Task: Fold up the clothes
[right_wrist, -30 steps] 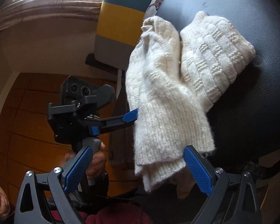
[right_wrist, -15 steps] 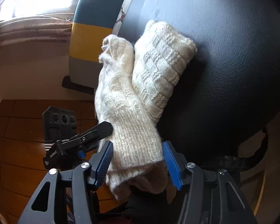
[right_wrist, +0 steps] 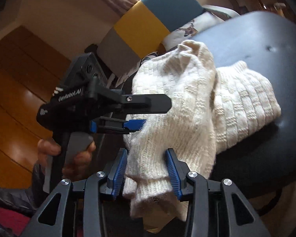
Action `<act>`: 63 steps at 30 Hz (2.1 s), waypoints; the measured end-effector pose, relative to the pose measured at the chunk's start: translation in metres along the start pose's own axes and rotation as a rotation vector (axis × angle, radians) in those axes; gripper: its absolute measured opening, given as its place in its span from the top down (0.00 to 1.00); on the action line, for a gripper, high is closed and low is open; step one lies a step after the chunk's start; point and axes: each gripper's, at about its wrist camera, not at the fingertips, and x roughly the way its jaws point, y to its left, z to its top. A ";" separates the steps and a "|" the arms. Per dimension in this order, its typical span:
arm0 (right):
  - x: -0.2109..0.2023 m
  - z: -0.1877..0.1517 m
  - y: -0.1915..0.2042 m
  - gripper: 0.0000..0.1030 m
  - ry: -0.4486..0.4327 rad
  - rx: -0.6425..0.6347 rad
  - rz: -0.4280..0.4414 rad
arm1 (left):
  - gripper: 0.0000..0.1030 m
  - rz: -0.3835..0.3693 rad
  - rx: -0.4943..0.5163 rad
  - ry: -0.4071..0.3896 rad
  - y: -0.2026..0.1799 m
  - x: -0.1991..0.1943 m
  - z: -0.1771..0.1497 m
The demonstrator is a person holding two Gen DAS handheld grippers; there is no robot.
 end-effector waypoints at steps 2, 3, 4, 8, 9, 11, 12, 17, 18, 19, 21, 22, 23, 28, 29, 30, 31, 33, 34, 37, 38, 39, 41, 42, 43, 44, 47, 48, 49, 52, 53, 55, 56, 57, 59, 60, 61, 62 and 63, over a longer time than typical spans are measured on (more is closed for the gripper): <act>0.012 -0.011 0.008 0.59 0.021 -0.040 -0.010 | 0.25 0.008 0.039 -0.008 -0.009 -0.003 -0.002; 0.019 -0.017 0.012 0.59 0.029 -0.051 -0.016 | 0.25 0.005 0.060 -0.003 -0.012 -0.004 -0.003; 0.030 -0.019 0.016 0.59 0.035 -0.060 -0.022 | 0.28 0.012 0.086 0.000 -0.022 0.004 -0.007; 0.029 -0.031 0.014 0.57 0.029 -0.051 -0.034 | 0.52 0.102 0.178 0.044 -0.026 0.018 -0.015; 0.030 -0.030 0.013 0.57 0.032 -0.049 -0.036 | 0.57 0.133 0.195 0.047 -0.024 0.023 -0.016; 0.030 -0.029 0.012 0.56 0.042 -0.046 -0.037 | 0.76 0.164 0.205 0.052 -0.014 0.029 -0.018; 0.030 -0.028 0.012 0.56 0.047 -0.045 -0.038 | 0.77 0.153 0.194 0.055 -0.010 0.030 -0.018; 0.010 -0.019 -0.004 0.56 0.005 0.020 0.008 | 0.86 -0.034 0.095 -0.045 0.018 -0.003 -0.018; 0.008 -0.016 -0.009 0.56 -0.008 0.045 0.017 | 0.86 -0.079 0.074 -0.078 0.024 -0.012 -0.019; 0.007 -0.014 -0.013 0.56 -0.021 0.068 0.022 | 0.86 -0.122 0.035 -0.113 0.035 -0.023 -0.019; 0.013 -0.008 -0.024 0.56 -0.035 0.113 0.011 | 0.86 -0.173 -0.031 -0.180 0.061 -0.044 -0.022; 0.014 -0.009 -0.026 0.56 -0.038 0.131 -0.002 | 0.86 -0.191 -0.063 -0.214 0.075 -0.055 -0.025; 0.026 -0.002 -0.031 0.55 -0.034 0.142 -0.009 | 0.86 -0.208 -0.095 -0.247 0.089 -0.066 -0.028; 0.088 0.020 -0.044 0.55 0.082 0.164 -0.082 | 0.83 -0.154 -0.174 -0.290 0.133 -0.087 -0.051; 0.096 0.021 -0.047 0.55 0.092 0.171 -0.078 | 0.79 -0.147 -0.182 -0.295 0.139 -0.091 -0.056; 0.101 0.021 -0.049 0.57 0.094 0.180 -0.080 | 0.73 -0.129 -0.184 -0.307 0.140 -0.095 -0.061; 0.104 0.021 -0.051 0.57 0.092 0.190 -0.083 | 0.65 -0.108 -0.183 -0.325 0.142 -0.102 -0.066; 0.109 0.023 -0.056 0.57 0.086 0.204 -0.069 | 0.51 -0.095 -0.178 -0.349 0.145 -0.118 -0.071; 0.110 0.024 -0.058 0.57 0.082 0.207 -0.065 | 0.49 -0.076 -0.150 -0.358 0.136 -0.121 -0.072; 0.110 0.027 -0.064 0.57 0.074 0.219 -0.055 | 0.40 0.001 -0.059 -0.370 0.108 -0.125 -0.070; 0.109 0.028 -0.065 0.57 0.071 0.222 -0.053 | 0.36 0.018 -0.032 -0.357 0.098 -0.119 -0.065; 0.109 0.029 -0.067 0.57 0.068 0.224 -0.051 | 0.34 0.036 -0.006 -0.344 0.089 -0.114 -0.061; 0.109 0.031 -0.071 0.57 0.060 0.226 -0.048 | 0.30 0.110 0.020 -0.308 0.080 -0.099 -0.044; 0.110 0.033 -0.073 0.57 0.059 0.224 -0.048 | 0.30 0.145 0.037 -0.297 0.076 -0.091 -0.038; 0.110 0.034 -0.074 0.57 0.058 0.220 -0.049 | 0.30 0.179 0.053 -0.287 0.071 -0.083 -0.033; 0.111 0.036 -0.075 0.57 0.057 0.216 -0.050 | 0.30 0.213 0.070 -0.276 0.067 -0.075 -0.027; 0.113 0.041 -0.081 0.57 0.055 0.204 -0.052 | 0.78 0.310 0.131 -0.253 0.059 -0.058 -0.015; 0.112 0.042 -0.082 0.57 0.055 0.202 -0.052 | 0.83 0.336 0.156 -0.251 0.060 -0.055 -0.013; 0.111 0.043 -0.084 0.57 0.055 0.201 -0.053 | 0.85 0.314 0.142 -0.264 0.065 -0.059 -0.013; 0.110 0.047 -0.089 0.57 0.053 0.194 -0.056 | 0.87 0.254 0.078 -0.337 0.083 -0.077 -0.018; 0.111 0.049 -0.091 0.57 0.053 0.191 -0.060 | 0.87 0.230 0.047 -0.360 0.090 -0.088 -0.023; 0.113 0.054 -0.092 0.57 0.057 0.177 -0.080 | 0.87 0.208 -0.023 -0.409 0.109 -0.108 -0.033; 0.114 0.056 -0.091 0.57 0.062 0.164 -0.097 | 0.87 0.207 -0.053 -0.430 0.119 -0.116 -0.038; 0.115 0.058 -0.089 0.56 0.070 0.145 -0.119 | 0.87 0.207 -0.084 -0.445 0.128 -0.122 -0.042; 0.118 0.063 -0.081 0.53 0.090 0.093 -0.177 | 0.87 0.219 -0.137 -0.459 0.151 -0.131 -0.052; 0.121 0.066 -0.076 0.52 0.104 0.060 -0.214 | 0.87 0.236 -0.167 -0.467 0.163 -0.134 -0.058; 0.124 0.068 -0.071 0.52 0.117 0.023 -0.250 | 0.87 0.254 -0.189 -0.469 0.173 -0.136 -0.062; 0.127 0.071 -0.065 0.52 0.131 -0.018 -0.286 | 0.87 0.280 -0.213 -0.475 0.184 -0.137 -0.065; 0.131 0.075 -0.061 0.52 0.139 -0.052 -0.318 | 0.87 0.307 -0.235 -0.481 0.195 -0.137 -0.067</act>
